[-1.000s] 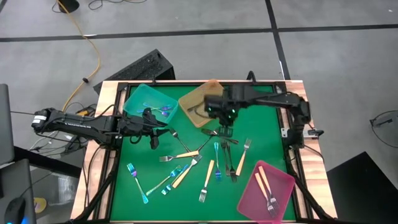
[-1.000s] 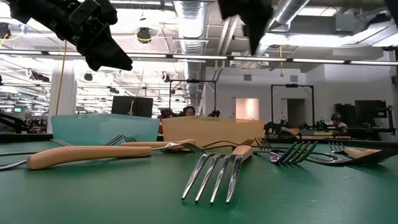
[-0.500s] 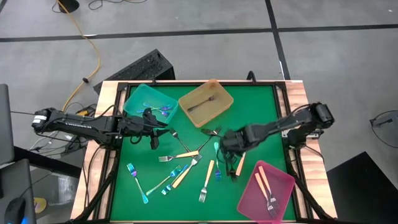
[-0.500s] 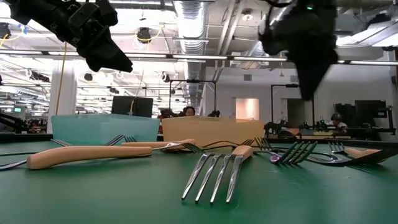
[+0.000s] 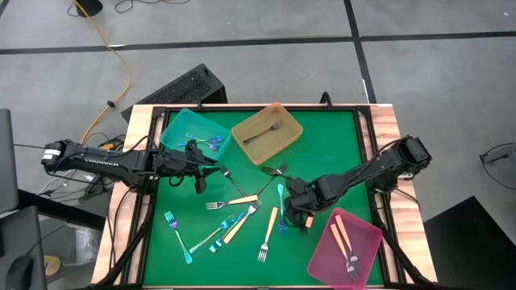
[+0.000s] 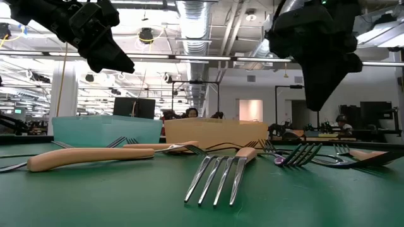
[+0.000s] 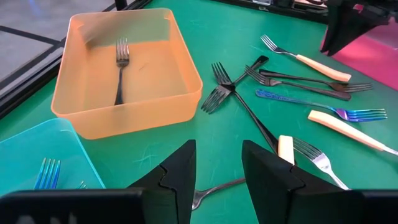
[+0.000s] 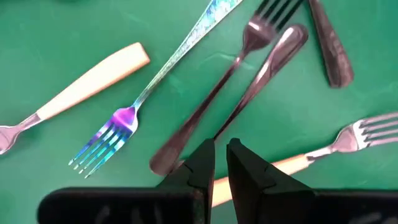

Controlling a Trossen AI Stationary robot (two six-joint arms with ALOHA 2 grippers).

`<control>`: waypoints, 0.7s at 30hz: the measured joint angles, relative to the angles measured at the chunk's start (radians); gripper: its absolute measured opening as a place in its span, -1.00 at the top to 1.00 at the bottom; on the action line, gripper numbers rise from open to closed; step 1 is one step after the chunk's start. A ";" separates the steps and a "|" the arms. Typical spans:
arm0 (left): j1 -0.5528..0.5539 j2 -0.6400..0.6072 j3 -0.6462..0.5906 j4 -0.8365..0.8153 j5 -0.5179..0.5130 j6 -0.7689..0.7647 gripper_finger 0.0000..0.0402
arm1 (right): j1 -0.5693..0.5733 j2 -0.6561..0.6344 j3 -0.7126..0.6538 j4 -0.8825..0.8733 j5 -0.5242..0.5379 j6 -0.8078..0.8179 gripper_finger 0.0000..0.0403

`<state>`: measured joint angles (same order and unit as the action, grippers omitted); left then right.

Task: Sort silverware by color (type)
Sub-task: Put the black fork into the yellow bin

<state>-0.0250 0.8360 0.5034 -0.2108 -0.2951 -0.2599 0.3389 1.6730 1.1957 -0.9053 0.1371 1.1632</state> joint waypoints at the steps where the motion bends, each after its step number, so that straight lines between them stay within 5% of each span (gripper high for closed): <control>1: 0.000 0.000 0.000 0.000 0.000 -0.001 0.43 | 0.007 0.000 0.000 -0.002 0.000 0.015 0.65; 21: 0.000 0.000 0.000 0.000 0.000 0.003 0.43 | 0.035 0.001 -0.146 0.229 0.021 0.101 -0.01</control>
<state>-0.0252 0.8360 0.5034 -0.2111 -0.2951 -0.2569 0.3737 1.6737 1.0499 -0.6765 0.1585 1.2645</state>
